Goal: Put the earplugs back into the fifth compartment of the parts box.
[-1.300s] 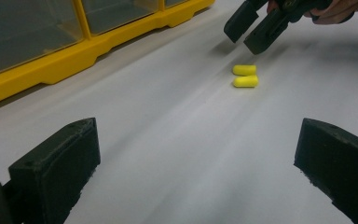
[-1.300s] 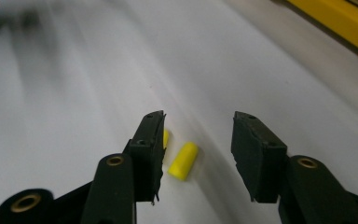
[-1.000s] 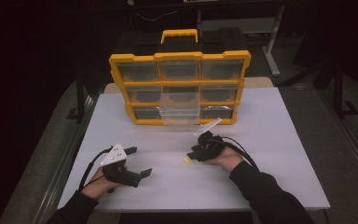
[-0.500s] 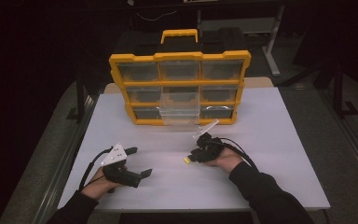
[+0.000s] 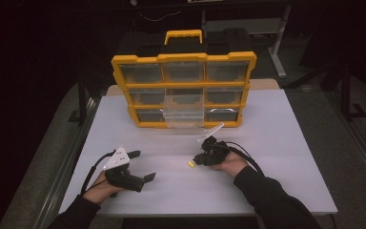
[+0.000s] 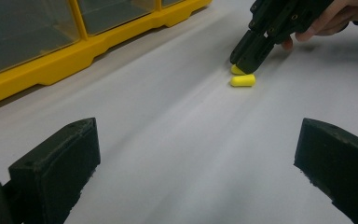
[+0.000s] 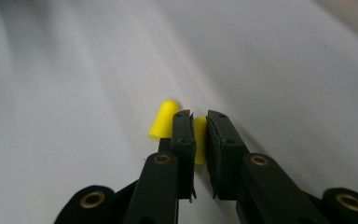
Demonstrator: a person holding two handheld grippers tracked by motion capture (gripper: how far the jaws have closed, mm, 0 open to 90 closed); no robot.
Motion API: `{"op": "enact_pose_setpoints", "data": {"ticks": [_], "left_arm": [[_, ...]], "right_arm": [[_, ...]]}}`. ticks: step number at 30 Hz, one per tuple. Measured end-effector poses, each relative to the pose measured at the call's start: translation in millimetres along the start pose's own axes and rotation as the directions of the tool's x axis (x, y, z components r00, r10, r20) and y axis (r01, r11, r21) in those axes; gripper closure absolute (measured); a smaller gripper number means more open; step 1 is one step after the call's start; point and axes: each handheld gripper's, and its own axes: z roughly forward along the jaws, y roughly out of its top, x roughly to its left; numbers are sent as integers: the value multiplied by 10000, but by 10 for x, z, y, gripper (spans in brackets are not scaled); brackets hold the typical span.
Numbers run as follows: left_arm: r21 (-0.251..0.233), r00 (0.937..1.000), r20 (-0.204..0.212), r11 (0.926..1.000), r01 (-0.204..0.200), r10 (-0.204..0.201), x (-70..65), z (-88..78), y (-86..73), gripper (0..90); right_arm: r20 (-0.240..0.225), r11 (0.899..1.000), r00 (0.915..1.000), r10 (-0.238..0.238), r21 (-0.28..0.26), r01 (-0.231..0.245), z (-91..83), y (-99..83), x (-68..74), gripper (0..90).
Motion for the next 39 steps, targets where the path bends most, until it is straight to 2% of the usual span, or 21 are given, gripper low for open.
{"op": "enact_pose_setpoints", "data": {"ticks": [3, 9, 39], "left_arm": [[-7, 10000, 9, 10000, 0, 0, 0, 0, 0, 0], [0, 10000, 38, 10000, -32, 32, -3, 0, 0, 0], [15, 10000, 53, 10000, -22, 22, -1, 4, -4, 0]], "right_arm": [[43, 9999, 9999, -156, 14, 156, -19, 2, 2, 802], [142, 10000, 9999, -34, -58, 35, -111, -8, -40, 801], [272, 9994, 9993, -253, -248, 260, -614, -30, -114, 799]]}}
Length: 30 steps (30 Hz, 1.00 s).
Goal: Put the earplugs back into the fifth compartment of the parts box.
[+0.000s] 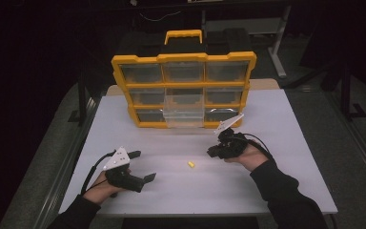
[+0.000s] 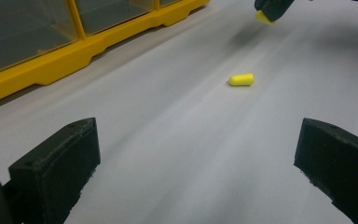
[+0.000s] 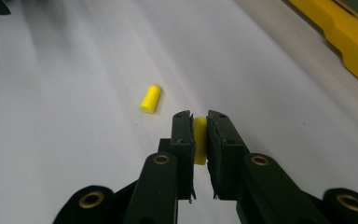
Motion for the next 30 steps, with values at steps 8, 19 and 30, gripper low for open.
{"op": "enact_pose_setpoints", "data": {"ticks": [8, 19, 30], "left_arm": [[24, 10000, 0, 10000, -22, 22, 4, 1, -1, 0], [55, 10000, 26, 10000, -1, 1, -2, 8, -4, 0], [101, 10000, 68, 9999, -30, 29, -6, 17, -5, 0]], "right_arm": [[46, 9998, 9999, -153, -149, 153, -139, 46, -16, 797], [6, 9992, 9994, -347, -219, 347, -284, 123, -9, 794], [77, 9975, 9986, -515, -477, 518, -459, 237, -10, 794]]}}
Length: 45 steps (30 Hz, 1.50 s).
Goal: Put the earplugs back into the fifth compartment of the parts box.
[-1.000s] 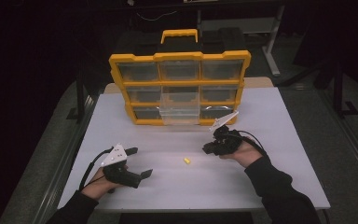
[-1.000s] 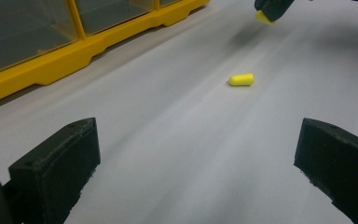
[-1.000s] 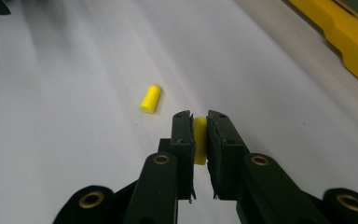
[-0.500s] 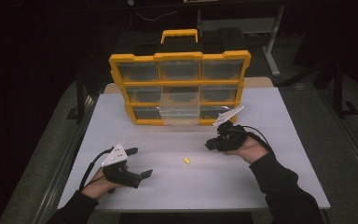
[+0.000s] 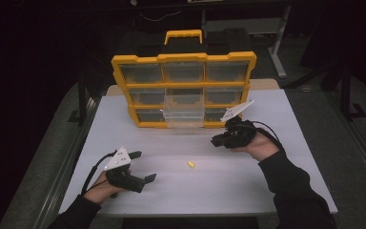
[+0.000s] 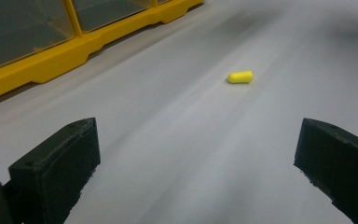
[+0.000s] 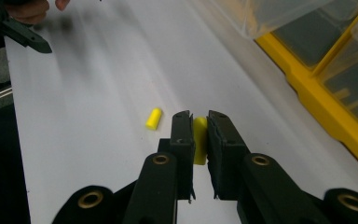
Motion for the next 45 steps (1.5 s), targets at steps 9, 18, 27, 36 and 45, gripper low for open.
{"op": "enact_pose_setpoints", "data": {"ticks": [9, 18, 27, 36, 45], "left_arm": [[50, 10000, 24, 10000, -4, 4, 0, 14, -5, 0], [116, 10000, 50, 9999, 0, 0, 5, 23, -9, 0], [119, 10000, -55, 9999, 63, -62, 18, 24, -10, 0], [101, 9999, -19, 9999, 117, -116, 16, 29, -11, 0], [88, 9999, 11, 9999, 133, -133, 18, 28, -9, 0]], "right_arm": [[77, 9993, 9997, -218, -299, 220, -140, 114, 6, 795], [149, 9978, 9993, -352, -557, 360, -260, 233, -15, 793], [287, 9951, 9986, -446, -867, 469, -388, 372, -75, 793], [304, 9922, 9987, -418, -1163, 451, -499, 561, -152, 793], [427, 9905, 9969, -668, -1172, 714, -556, 765, -164, 792]]}}
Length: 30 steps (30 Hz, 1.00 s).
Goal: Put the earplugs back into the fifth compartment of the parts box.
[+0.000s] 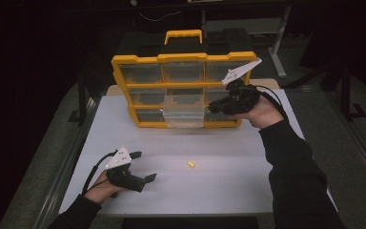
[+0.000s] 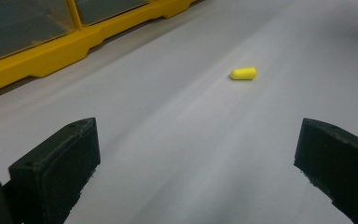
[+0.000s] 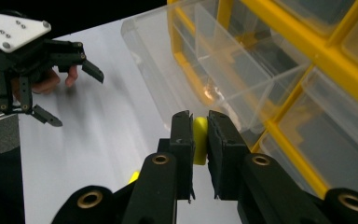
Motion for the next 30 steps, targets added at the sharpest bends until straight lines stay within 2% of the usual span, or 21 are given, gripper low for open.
{"op": "enact_pose_setpoints", "data": {"ticks": [12, 21, 30], "left_arm": [[6, 10000, 10, 10000, -16, 16, -3, -3, 1, 0], [-9, 10000, 9, 10000, -6, 6, 1, -7, 0, 0], [12, 10000, 28, 10000, -40, 40, 0, -10, 0, 0]], "right_arm": [[-24, 9992, 9992, -392, 2, 392, 80, 294, 3, 791], [-22, 9981, 9985, -545, 301, 545, 287, 454, 4, 785], [-72, 9953, 9984, -555, 787, 559, 520, 531, -13, 779]]}}
